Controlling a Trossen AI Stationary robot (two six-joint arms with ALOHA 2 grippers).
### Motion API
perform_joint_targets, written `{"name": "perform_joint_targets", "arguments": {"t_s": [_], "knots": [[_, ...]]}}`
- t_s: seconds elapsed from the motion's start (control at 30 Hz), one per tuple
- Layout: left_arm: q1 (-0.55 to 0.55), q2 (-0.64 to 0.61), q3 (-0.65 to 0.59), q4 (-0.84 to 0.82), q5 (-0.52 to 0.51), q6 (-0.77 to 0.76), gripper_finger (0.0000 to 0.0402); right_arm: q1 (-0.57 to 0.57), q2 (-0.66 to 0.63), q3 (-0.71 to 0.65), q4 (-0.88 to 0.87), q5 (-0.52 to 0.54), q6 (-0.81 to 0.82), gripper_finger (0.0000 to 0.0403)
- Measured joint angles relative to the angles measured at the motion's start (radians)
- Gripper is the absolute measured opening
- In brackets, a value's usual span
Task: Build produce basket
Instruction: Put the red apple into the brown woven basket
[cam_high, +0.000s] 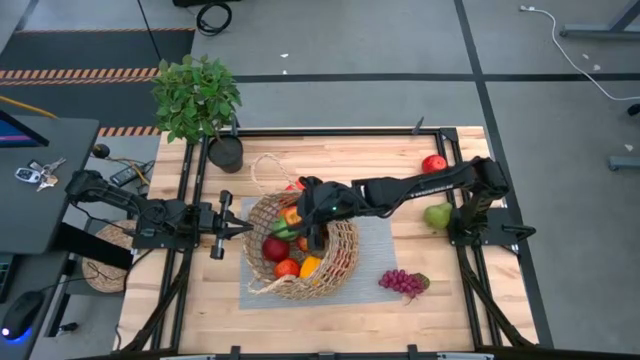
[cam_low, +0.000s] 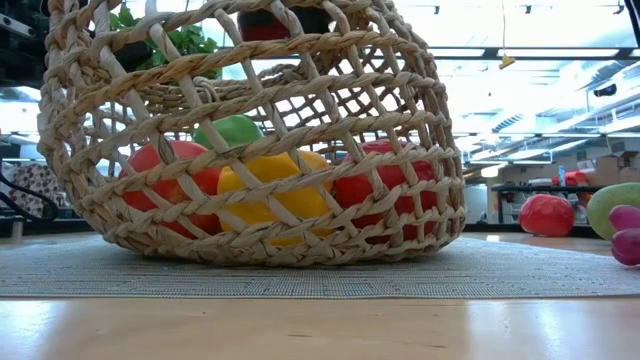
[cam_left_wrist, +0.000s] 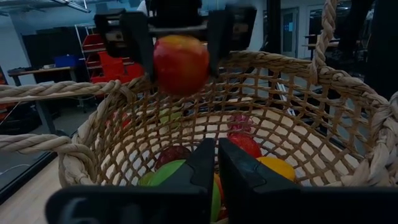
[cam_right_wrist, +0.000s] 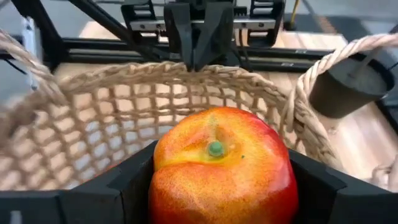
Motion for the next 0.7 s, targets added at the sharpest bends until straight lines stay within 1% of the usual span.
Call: {"name": "perform_joint_targets", "arguments": {"t_s": [0.1, 0.27, 0.33, 0.47, 0.7], "knots": [[0.0, 0.0, 0.0, 0.0, 0.0, 0.0, 0.0033, 0.005, -0.001, 0.032, -0.054, -0.003, 0.038, 0.0275], [0.0, 0.0, 0.0, 0.0, 0.0, 0.0, 0.0034, 0.02, 0.0, 0.032, -0.052, -0.002, 0.1, 0.0275], [0.0, 0.0, 0.0, 0.0, 0.0, 0.0, 0.0032, 0.033, 0.0, 0.032, -0.023, -0.002, 0.117, 0.0275], [0.0, 0.0, 0.0, 0.0, 0.0, 0.0, 0.0028, 0.058, 0.0, 0.032, 0.049, -0.003, 0.122, 0.0275], [0.0, 0.0, 0.0, 0.0, 0.0, 0.0, 0.0036, 0.079, 0.0, 0.032, 0.016, 0.019, 0.124, 0.0275]]}}
